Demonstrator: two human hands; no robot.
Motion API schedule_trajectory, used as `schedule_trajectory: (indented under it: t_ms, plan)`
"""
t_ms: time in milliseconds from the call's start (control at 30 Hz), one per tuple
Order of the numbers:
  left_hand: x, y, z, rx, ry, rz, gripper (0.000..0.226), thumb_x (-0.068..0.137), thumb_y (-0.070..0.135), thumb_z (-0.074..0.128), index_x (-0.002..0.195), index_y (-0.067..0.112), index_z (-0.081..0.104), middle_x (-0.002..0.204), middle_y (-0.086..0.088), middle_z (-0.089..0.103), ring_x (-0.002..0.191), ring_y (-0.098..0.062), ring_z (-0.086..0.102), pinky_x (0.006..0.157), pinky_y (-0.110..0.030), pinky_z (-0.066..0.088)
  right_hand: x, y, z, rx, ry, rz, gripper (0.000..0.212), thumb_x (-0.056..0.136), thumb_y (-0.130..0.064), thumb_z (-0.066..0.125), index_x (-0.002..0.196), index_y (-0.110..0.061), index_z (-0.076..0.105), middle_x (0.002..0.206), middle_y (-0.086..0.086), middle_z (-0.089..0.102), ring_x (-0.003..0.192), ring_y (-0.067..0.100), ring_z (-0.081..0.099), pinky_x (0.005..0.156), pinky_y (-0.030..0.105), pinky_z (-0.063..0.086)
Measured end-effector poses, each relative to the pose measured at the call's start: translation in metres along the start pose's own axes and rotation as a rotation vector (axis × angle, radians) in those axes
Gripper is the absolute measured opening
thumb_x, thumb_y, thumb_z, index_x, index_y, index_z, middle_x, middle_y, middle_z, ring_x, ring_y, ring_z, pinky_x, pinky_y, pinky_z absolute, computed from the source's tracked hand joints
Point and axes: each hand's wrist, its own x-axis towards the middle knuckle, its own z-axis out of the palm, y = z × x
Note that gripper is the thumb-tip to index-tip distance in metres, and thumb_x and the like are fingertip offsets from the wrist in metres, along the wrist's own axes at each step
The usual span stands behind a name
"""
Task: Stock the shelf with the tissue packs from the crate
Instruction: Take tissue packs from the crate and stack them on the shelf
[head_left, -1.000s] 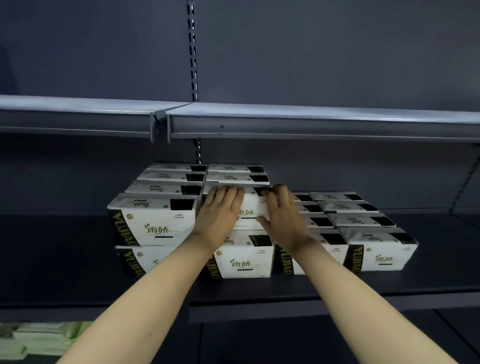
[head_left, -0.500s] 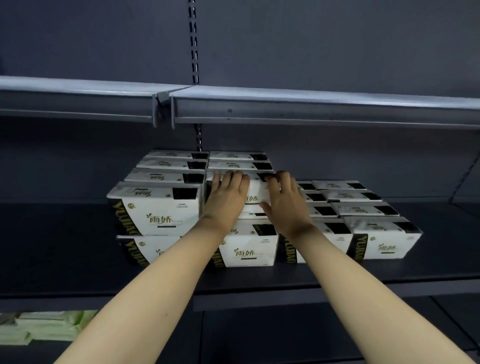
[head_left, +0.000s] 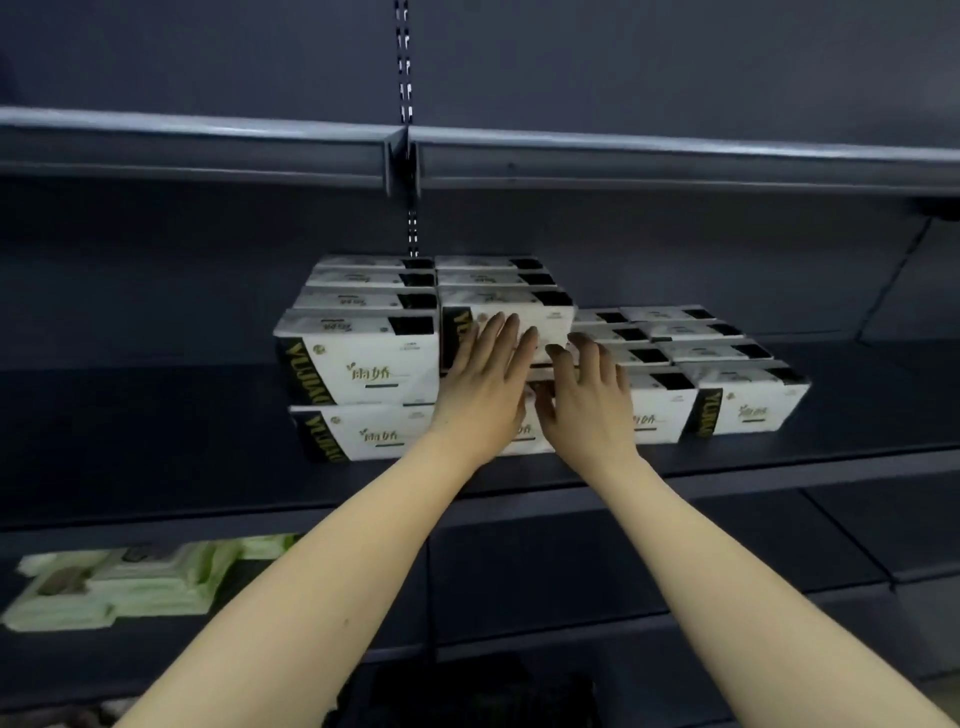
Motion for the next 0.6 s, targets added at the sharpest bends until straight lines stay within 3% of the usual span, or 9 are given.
schedule_trajectory:
  t_ms: [233, 333, 600]
  plan:
    - [-0.085, 0.022, -0.014, -0.114, -0.078, -0.001, 0.071, 0.069, 0.017, 0.071, 0.134, 0.005, 0.044, 0.133, -0.019, 0.05, 0.126, -0.033, 0.045, 0.108, -0.045, 0.032, -0.079, -0.026, -0.019, -0.004, -0.12, 0.034, 0.048, 0.069, -0.016, 0.074, 0.113, -0.005, 0.06, 0.121, 0.022, 0.055, 0.105, 0.038, 0.056, 0.079, 0.044, 0.047]
    - [-0.124, 0.029, -0.02, -0.104, -0.117, -0.078, 0.071, 0.071, 0.017, 0.073, 0.135, 0.004, 0.045, 0.137, -0.02, 0.046, 0.128, -0.033, 0.04, 0.109, -0.047, 0.035, -0.109, -0.036, -0.022, 0.035, -0.155, 0.027, 0.045, 0.073, -0.019, 0.072, 0.114, -0.005, 0.06, 0.123, 0.02, 0.055, 0.107, 0.037, 0.055, 0.079, 0.044, 0.049]
    - [-0.233, 0.038, -0.043, 0.042, -0.36, -0.267, 0.073, 0.065, 0.023, 0.08, 0.129, 0.003, 0.054, 0.135, -0.022, 0.05, 0.123, -0.036, 0.05, 0.103, -0.049, 0.038, -0.19, -0.069, -0.021, 0.148, -0.327, -0.046, 0.049, 0.075, -0.027, 0.074, 0.116, -0.004, 0.06, 0.126, 0.019, 0.055, 0.111, 0.037, 0.055, 0.085, 0.045, 0.048]
